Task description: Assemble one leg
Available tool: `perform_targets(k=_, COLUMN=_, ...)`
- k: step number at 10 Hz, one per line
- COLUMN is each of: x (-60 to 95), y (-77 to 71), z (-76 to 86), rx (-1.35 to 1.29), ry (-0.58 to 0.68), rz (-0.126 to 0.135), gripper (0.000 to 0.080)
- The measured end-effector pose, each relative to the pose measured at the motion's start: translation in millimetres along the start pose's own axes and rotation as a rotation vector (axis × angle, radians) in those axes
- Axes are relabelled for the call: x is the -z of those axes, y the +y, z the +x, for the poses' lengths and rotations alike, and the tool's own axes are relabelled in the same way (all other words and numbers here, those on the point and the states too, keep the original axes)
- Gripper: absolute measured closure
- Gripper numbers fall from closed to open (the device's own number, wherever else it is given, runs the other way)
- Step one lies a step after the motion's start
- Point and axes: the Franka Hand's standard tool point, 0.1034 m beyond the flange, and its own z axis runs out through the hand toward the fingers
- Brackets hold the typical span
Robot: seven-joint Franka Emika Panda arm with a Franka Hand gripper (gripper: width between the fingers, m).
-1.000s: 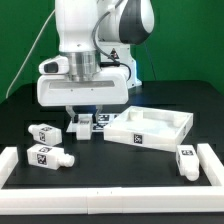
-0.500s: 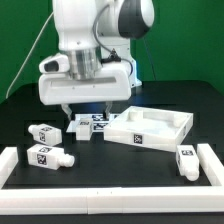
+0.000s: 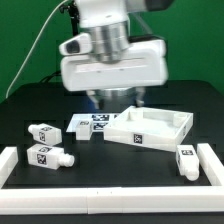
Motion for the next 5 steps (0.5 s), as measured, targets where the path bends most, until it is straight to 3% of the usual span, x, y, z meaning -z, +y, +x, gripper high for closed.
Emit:
perform_targets(k=2, x=-13.8, y=-51.6, z=10.6, rx=0.075, ry=-0.008, rz=-0.035, gripper=0.015)
perform_targets(k=5, x=-12.7, y=-45.4, z=11.4, rx=0.067, ry=-0.007, rz=-0.025, gripper=0.015)
